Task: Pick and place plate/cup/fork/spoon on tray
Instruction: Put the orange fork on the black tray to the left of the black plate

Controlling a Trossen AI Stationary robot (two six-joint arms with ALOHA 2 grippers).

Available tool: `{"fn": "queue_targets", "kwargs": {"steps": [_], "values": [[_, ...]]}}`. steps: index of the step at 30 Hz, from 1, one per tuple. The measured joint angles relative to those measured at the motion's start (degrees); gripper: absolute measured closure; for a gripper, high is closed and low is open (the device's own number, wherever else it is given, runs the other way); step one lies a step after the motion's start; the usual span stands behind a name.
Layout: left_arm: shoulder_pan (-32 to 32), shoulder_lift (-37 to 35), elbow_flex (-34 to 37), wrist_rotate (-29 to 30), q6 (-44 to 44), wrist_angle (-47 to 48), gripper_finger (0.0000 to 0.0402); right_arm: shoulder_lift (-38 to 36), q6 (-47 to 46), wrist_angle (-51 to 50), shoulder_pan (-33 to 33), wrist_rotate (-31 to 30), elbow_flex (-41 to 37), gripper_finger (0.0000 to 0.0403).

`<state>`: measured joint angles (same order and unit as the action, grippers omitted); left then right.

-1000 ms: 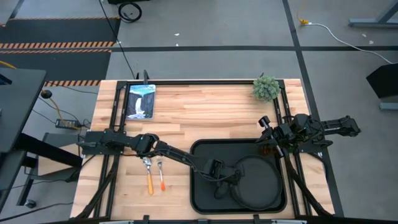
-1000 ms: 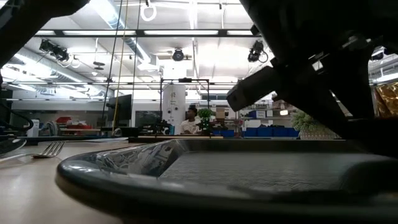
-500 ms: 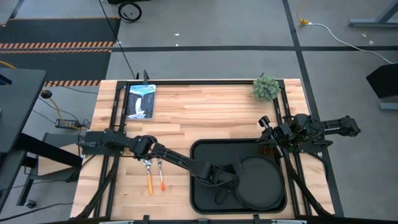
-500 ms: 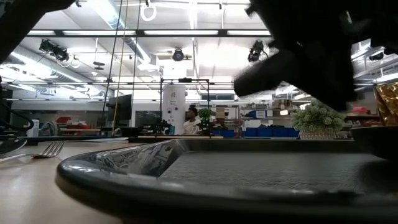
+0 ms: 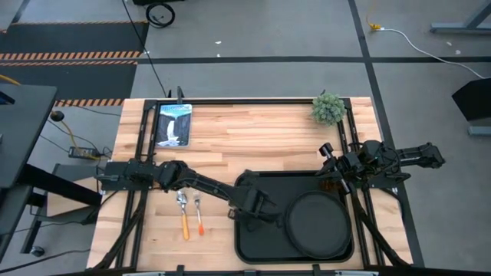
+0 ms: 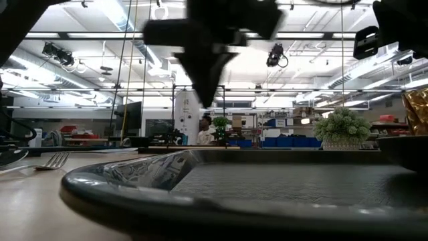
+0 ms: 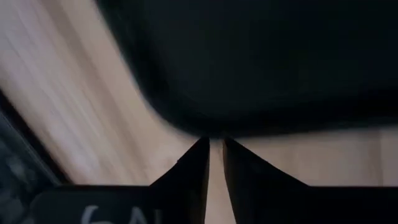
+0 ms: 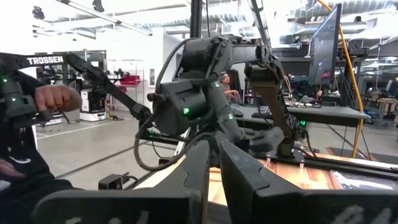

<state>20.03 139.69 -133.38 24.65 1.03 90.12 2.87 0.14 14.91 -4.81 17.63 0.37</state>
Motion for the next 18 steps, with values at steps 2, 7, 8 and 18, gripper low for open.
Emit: {"fn": "queue_targets", "kwargs": {"steps": [2,7,8,18], "values": [[0.6,-1.7,2.3,-1.2,1.6,-0.9,0.0356,0.0,0.0,0.0,0.0,0.0,0.0,0.0357],[3.9,-9.0,13.7,-2.3,5.4,-0.9,0.0372,0.1,0.0,0.5,0.0,0.0,0.0,0.0357],[4.5,-10.9,17.1,-1.2,7.5,-1.3,0.0375,0.2,0.0,0.5,0.0,0.0,0.0,0.0357],[8.3,-36.8,54.1,-1.9,29.7,-23.3,0.0392,0.1,0.0,0.9,0.0,0.0,0.0,0.0357]]}}
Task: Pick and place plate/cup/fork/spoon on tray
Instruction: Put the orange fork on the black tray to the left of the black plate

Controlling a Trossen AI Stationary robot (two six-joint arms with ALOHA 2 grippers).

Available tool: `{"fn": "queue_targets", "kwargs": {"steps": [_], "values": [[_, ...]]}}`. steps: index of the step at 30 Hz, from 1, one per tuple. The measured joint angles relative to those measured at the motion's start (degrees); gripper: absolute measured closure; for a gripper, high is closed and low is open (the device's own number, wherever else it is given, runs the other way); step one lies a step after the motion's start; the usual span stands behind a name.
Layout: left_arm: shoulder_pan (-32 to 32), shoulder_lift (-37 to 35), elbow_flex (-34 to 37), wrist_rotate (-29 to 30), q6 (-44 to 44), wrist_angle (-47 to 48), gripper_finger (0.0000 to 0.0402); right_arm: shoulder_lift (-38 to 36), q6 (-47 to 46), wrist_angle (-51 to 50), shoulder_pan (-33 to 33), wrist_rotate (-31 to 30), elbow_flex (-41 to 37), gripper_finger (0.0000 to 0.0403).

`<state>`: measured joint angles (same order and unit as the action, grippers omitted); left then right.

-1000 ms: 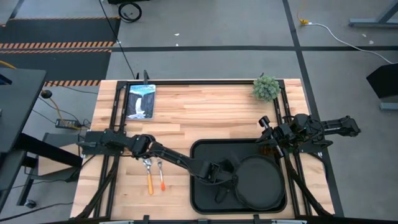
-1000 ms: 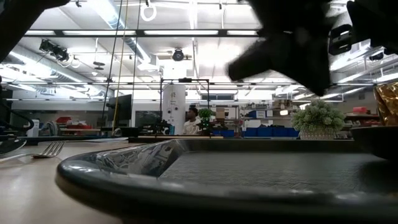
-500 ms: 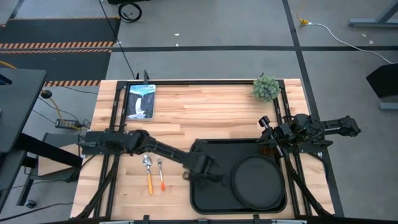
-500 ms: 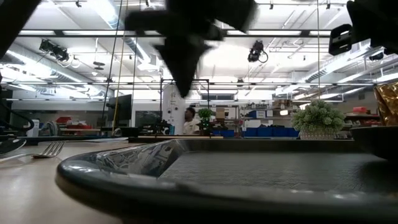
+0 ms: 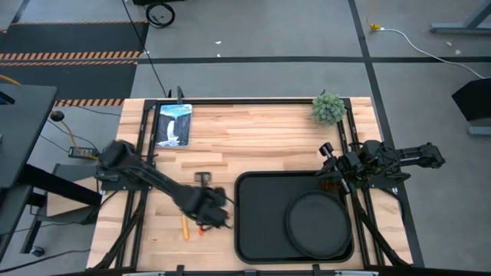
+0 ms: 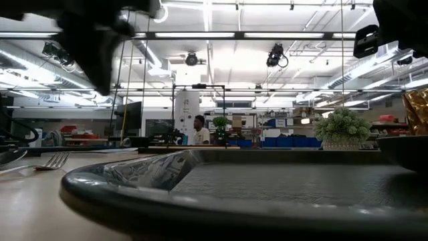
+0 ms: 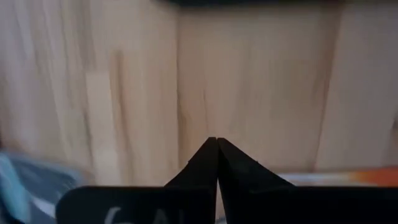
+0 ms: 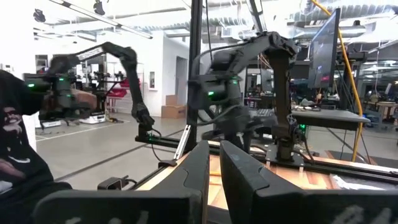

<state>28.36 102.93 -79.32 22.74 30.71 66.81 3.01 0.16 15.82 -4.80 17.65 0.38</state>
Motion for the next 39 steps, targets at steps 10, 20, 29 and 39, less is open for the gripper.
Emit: {"fn": "queue_targets", "kwargs": {"steps": [10,20,29,39], "values": [[2.0,-15.2,23.5,-4.8,41.8,-15.8,0.0368,0.0,0.0,0.0,0.0,0.0,0.0,0.0357],[5.4,-14.4,25.1,-7.5,60.8,-20.1,0.0258,0.0,0.0,0.0,0.0,0.0,0.0,0.0357],[7.0,-10.3,23.0,-7.4,63.5,-22.3,0.0243,0.0,0.0,-0.1,0.0,0.0,0.0,0.0357],[7.3,-4.0,21.8,-9.2,64.2,-21.6,0.0262,0.0,0.0,0.0,0.0,0.0,0.0,0.0357]]}}
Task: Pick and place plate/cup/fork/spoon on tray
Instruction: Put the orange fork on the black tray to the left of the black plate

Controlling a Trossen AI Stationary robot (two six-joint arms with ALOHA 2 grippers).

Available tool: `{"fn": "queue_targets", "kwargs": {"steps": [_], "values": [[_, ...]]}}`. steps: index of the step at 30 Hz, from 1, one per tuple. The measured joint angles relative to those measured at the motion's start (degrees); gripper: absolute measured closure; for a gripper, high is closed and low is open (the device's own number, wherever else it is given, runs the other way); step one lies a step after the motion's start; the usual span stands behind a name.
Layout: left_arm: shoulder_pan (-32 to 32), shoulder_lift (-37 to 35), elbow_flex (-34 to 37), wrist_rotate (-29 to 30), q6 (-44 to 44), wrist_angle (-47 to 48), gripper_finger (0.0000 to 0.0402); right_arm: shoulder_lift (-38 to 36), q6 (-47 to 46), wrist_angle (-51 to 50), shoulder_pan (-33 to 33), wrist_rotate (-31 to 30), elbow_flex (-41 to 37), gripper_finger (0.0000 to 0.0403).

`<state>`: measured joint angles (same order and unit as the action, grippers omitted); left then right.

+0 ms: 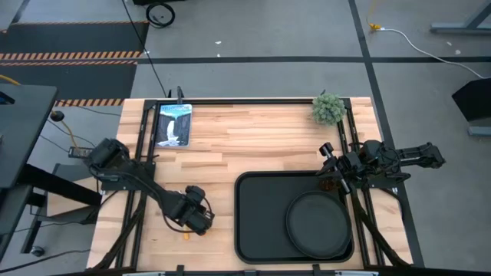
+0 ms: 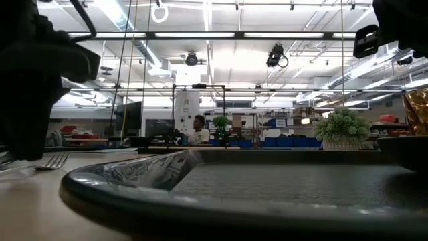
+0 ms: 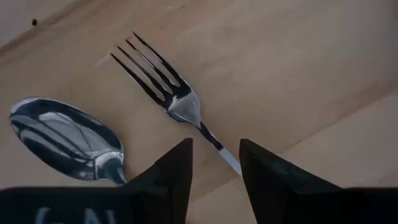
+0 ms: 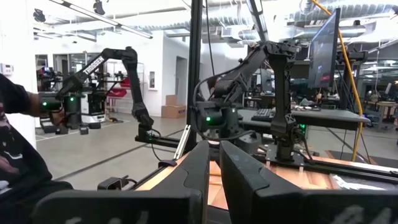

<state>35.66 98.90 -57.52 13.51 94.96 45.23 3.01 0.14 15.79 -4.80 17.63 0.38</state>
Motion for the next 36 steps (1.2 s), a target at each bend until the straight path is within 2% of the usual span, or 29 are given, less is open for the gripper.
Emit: {"fn": "queue_targets", "kwargs": {"steps": [12,19,26,29,36], "values": [[0.1,3.0,0.0,-1.4,-1.0,0.3,0.0283,0.0,0.0,0.0,0.0,0.0,0.0,0.0357],[0.2,3.0,0.0,-1.5,-5.2,-0.7,0.0336,0.0,0.0,0.0,0.0,0.0,0.0,0.0357],[0.2,3.0,0.0,-0.2,-5.7,-0.7,0.039,0.0,0.0,0.0,0.0,0.0,0.0,0.0357],[0.2,3.0,0.1,-0.1,-5.6,-1.0,0.0391,0.0,0.0,0.0,0.0,0.0,0.0,0.0357],[-0.5,3.1,0.2,-1.2,-5.6,-2.6,0.0366,0.0,0.0,0.0,0.0,0.0,0.0,0.0357]]}}
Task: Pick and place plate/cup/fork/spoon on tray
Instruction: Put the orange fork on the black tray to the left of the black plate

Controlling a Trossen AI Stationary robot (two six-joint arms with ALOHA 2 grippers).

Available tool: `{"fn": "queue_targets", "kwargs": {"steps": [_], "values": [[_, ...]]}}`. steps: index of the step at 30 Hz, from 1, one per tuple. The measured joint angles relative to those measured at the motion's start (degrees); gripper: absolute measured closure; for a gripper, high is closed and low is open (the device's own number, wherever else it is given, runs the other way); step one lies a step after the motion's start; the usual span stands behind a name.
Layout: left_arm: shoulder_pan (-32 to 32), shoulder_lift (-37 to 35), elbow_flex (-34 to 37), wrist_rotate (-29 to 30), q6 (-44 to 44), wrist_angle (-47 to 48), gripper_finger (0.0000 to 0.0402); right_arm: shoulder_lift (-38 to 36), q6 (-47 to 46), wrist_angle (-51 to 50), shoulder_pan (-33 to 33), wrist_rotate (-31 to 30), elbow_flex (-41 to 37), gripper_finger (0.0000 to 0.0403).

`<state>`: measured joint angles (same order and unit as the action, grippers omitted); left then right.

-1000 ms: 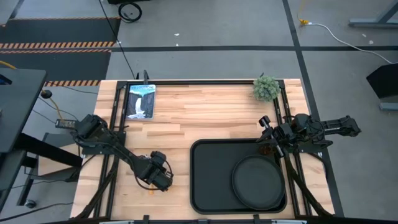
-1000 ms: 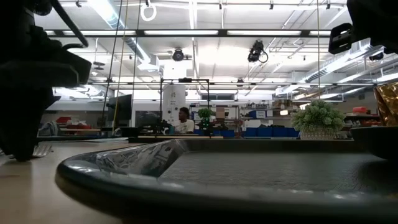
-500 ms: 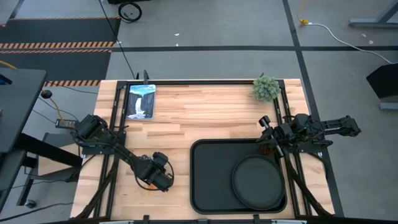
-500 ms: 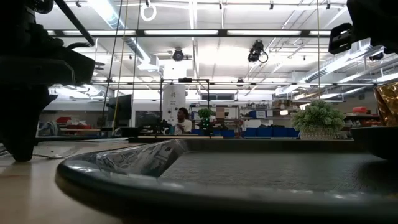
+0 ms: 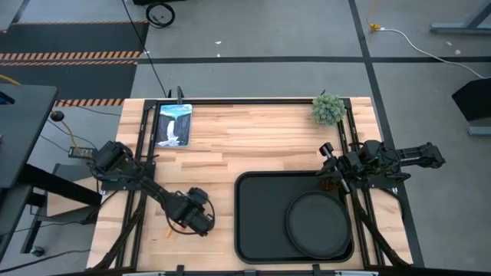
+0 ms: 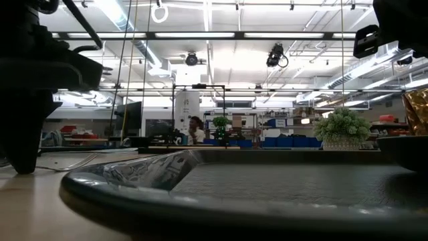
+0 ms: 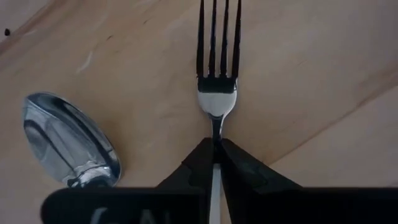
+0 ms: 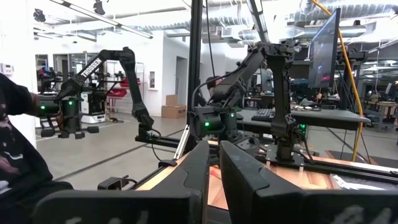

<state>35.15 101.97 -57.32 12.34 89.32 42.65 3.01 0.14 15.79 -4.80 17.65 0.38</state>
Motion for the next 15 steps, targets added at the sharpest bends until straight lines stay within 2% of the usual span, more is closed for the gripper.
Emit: {"fn": "queue_targets", "kwargs": {"steps": [7,15], "values": [[-2.3,-0.3,-0.6,-1.1,0.0,0.6,0.0392,0.0,0.0,0.0,0.0,0.0,0.0,0.0357],[-3.6,-0.3,-11.4,9.0,-4.4,9.9,0.039,0.0,0.0,0.0,0.0,0.0,0.0,0.0357]]}}
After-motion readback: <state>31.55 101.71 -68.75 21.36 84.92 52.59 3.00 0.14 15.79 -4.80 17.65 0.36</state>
